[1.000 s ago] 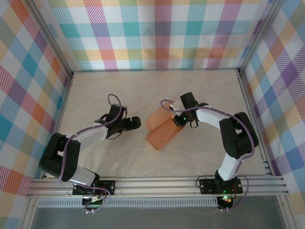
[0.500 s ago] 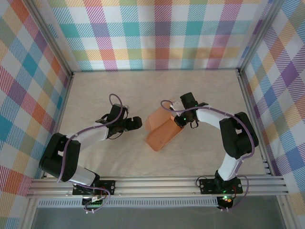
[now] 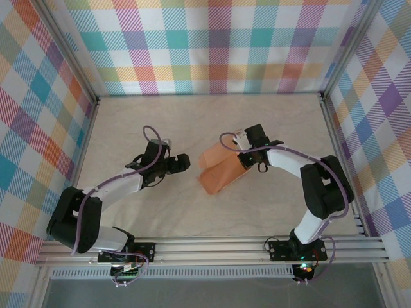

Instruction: Fold the paper box

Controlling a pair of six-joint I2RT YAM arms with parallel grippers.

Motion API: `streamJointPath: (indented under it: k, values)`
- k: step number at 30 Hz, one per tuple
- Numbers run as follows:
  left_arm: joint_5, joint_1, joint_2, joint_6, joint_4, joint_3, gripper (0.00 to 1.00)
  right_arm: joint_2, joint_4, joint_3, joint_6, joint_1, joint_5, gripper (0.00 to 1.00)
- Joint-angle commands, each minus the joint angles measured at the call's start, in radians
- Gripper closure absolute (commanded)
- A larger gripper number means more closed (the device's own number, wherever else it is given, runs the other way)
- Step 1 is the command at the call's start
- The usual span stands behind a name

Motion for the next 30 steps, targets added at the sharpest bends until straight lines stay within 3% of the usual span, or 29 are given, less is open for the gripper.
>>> streamJointPath:
  k: [1,5,8,10,13,18,30]
  values:
    - [0.068,-0.056,-0.045,0.066,0.107,-0.027,0.08,-0.025,0.003,0.013,0.085,-0.013,0.066,1.0]
    - [-0.004,-0.206,-0.096,0.236,0.129,0.001,0.05,-0.03,-0.062,0.045,0.181,-0.037,0.024,1.0]
    - [-0.008,-0.209,-0.066,0.196,0.146,0.039,0.09,-0.026,-0.111,0.075,0.245,-0.057,-0.028,1.0]
    - [0.003,-0.209,-0.036,0.152,0.16,0.069,0.2,-0.024,-0.149,0.098,0.281,-0.07,-0.071,1.0]
    - [0.077,-0.209,0.018,0.079,0.244,0.098,0.25,-0.034,-0.193,0.116,0.312,-0.091,-0.146,1.0]
    - [0.091,-0.208,0.101,0.002,0.3,0.147,0.25,-0.08,-0.226,0.116,0.35,-0.139,-0.277,1.0]
    - [0.003,-0.207,0.088,0.044,0.196,0.185,0.24,-0.133,-0.275,0.111,0.36,-0.178,-0.324,1.0]
